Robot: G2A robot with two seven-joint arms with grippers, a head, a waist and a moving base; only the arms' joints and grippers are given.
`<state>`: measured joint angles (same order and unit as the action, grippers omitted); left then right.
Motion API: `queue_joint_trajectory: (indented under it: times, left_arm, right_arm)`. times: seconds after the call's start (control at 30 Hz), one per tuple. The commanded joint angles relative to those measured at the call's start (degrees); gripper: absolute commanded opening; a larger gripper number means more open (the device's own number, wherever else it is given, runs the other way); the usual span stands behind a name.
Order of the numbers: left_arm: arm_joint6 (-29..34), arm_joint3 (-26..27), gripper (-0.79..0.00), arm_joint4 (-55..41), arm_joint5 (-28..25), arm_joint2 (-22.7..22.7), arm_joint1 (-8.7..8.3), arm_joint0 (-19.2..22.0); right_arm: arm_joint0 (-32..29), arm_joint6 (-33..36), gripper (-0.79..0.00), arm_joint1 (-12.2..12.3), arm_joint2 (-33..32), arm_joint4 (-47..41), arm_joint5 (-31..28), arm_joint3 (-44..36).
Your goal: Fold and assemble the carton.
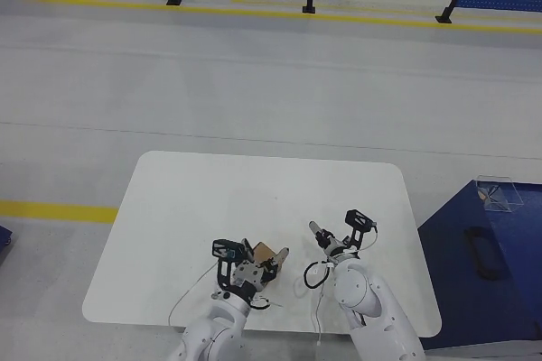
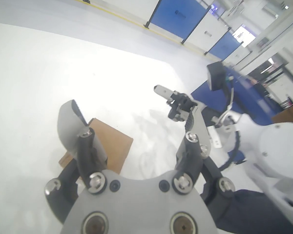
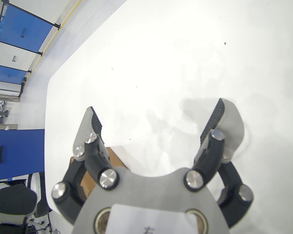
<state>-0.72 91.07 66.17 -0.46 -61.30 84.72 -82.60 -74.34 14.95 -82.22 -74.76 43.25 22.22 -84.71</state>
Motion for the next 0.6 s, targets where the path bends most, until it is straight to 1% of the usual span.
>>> queue_joint_trajectory:
  times: [0.0,0.1,0.37,0.5,0.57]
  left_arm:
    - [-0.29,-2.2,-0.785,2.5,1.12,0.86,0.11,0.97]
    - [-0.52,-3.57,-0.785,2.89,2.83,1.21,0.28,1.67]
    - [4.58,-6.63,-0.785,3.23,5.38,1.9,0.45,2.73]
    - [3.15,-6.58,-0.785,2.12,6.16,1.98,0.64,2.78]
    - [1.06,-5.45,-0.785,1.1,5.05,2.05,0.66,2.05]
  right_arm:
    - [0.0,0.0,0.0,0.0,0.0,0.0,0.0,0.0]
    - [0.0,0.0,0.0,0.0,0.0,0.0,0.0,0.0]
    - [0.0,0.0,0.0,0.0,0.0,0.0,0.0,0.0]
    - [0.0,0.0,0.0,0.0,0.0,0.0,0.0,0.0]
    - [0.0,0.0,0.0,0.0,0.0,0.0,0.0,0.0]
